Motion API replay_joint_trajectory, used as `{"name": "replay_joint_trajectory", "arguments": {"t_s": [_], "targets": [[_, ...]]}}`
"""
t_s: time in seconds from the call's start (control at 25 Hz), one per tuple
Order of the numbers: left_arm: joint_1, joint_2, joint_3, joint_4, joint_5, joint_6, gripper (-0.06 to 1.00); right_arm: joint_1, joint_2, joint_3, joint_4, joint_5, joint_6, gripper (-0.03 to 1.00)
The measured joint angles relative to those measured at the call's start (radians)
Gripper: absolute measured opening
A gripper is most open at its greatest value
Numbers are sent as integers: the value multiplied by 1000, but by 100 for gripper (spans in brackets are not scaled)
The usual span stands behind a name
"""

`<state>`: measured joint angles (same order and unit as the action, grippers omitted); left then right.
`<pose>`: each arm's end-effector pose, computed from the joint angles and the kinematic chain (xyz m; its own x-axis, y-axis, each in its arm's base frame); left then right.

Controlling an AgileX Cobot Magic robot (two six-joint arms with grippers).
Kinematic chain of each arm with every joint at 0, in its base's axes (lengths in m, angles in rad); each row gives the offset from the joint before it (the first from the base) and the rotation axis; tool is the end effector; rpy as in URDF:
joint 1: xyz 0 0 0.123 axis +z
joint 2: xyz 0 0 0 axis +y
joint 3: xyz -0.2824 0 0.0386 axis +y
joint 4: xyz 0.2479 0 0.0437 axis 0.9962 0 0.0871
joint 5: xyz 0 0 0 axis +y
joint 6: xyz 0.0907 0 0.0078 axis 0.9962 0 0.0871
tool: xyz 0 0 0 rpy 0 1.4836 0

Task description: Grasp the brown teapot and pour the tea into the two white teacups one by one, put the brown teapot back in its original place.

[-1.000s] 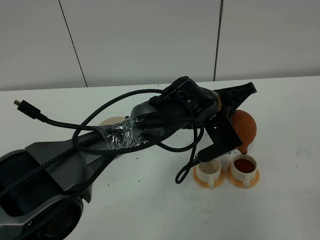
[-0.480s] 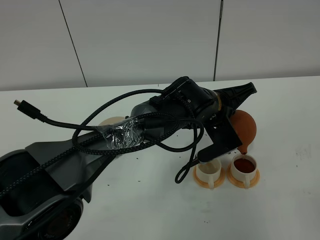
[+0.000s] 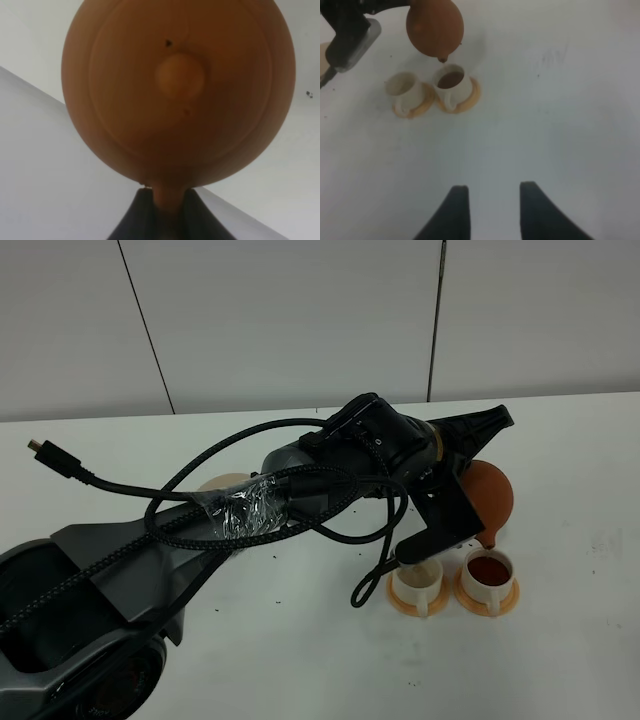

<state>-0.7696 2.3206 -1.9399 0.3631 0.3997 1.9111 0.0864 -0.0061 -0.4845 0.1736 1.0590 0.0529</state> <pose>0.3950 -0.3651 0.1958 0.7557 0.3427 0.5581 -0.0355 -0.8295 0.5574 -0.0057 0.0133 0.2740 -0.4812 0.0954 -0.8714 -0.1538 0.9695 0.1910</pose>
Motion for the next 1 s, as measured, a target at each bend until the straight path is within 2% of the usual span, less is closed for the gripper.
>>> {"name": "replay_joint_trajectory", "arguments": {"t_s": [0.6, 1.0], "targets": [[0, 0, 0, -7, 9, -107, 17, 0, 0, 0, 0, 0, 0, 24], [0, 0, 0, -53, 30, -135, 17, 0, 0, 0, 0, 0, 0, 24]]}}
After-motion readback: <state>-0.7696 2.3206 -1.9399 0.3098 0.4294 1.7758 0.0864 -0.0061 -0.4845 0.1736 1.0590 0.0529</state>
